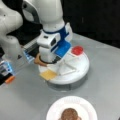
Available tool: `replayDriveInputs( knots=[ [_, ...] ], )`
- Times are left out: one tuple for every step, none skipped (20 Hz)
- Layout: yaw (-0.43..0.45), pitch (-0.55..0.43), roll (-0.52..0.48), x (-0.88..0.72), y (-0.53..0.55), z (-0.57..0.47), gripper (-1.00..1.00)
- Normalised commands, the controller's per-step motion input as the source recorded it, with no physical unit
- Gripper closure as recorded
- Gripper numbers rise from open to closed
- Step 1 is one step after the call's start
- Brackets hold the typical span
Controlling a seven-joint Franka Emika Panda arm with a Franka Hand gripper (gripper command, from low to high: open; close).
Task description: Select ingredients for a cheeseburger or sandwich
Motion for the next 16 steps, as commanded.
replayDriveInputs(
  knots=[
    [-0.094,0.238,0.203,0.26,-0.31,0.18,-1.0],
    [-0.074,0.237,0.202,0.26,-0.29,0.17,-1.0],
    [-0.056,0.237,0.225,0.26,-0.29,0.17,-1.0],
    [-0.045,0.238,0.248,0.26,-0.3,0.18,-1.0],
    [-0.06,0.24,0.291,0.26,-0.3,0.2,-1.0],
    [-0.056,0.24,0.298,0.27,-0.28,0.21,-1.0],
    [-0.074,0.251,0.356,0.26,-0.27,0.22,-1.0],
    [-0.072,0.248,0.385,0.25,-0.27,0.23,-1.0],
    [-0.06,0.244,0.403,0.23,-0.28,0.23,-1.0],
    [-0.044,0.239,0.388,0.22,-0.28,0.23,-1.0],
    [-0.025,0.235,0.363,0.22,-0.27,0.22,-1.0],
    [-0.005,0.232,0.337,0.22,-0.25,0.21,-1.0],
    [-0.052,0.246,0.397,0.22,-0.25,0.21,-1.0],
    [-0.055,0.256,0.415,0.21,-0.28,0.2,-1.0],
    [-0.066,0.261,0.438,0.2,-0.3,0.18,-1.0],
    [-0.073,0.251,0.43,0.18,-0.33,0.15,-1.0]
  ],
)
